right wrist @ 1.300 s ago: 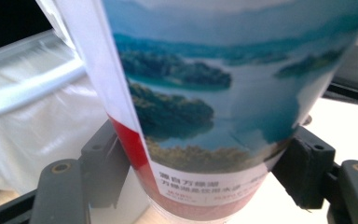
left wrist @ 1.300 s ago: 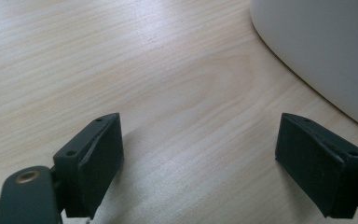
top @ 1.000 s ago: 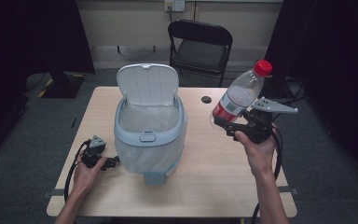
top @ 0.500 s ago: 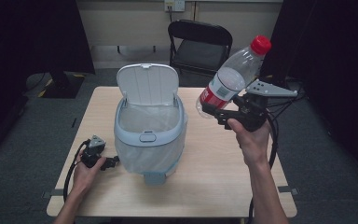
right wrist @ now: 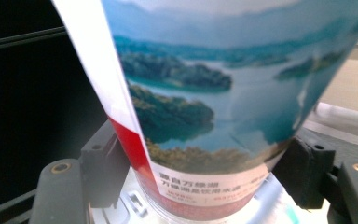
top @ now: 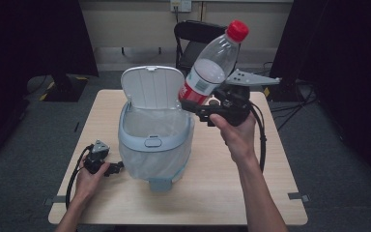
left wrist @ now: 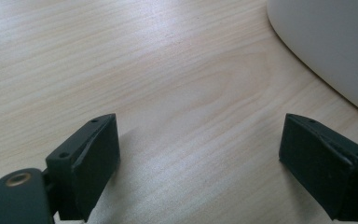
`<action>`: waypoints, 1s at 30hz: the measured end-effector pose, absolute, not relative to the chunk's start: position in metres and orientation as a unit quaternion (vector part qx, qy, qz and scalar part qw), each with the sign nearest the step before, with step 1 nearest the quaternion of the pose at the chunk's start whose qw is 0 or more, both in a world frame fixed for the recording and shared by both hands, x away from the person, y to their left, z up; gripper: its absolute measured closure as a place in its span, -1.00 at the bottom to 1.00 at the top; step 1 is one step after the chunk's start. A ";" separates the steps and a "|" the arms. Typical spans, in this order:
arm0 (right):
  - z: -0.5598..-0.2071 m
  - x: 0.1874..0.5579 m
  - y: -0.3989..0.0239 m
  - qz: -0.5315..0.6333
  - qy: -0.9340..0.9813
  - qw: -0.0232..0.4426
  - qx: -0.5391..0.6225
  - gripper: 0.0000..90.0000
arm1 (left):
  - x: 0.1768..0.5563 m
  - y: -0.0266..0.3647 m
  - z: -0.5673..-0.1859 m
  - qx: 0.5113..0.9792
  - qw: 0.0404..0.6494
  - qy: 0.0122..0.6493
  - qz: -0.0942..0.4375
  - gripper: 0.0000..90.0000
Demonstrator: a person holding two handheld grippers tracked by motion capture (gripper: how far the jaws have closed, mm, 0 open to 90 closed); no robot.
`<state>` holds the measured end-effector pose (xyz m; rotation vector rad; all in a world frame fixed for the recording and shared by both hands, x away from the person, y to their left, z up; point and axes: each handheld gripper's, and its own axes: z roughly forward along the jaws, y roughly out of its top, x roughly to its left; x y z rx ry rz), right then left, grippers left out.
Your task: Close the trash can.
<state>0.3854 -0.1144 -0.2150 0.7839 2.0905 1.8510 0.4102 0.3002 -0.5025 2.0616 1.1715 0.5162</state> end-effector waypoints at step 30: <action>-0.249 0.417 -0.051 0.580 0.762 0.119 0.263 -0.44 | 0.410 0.301 -0.502 0.797 0.349 0.451 0.199 -0.74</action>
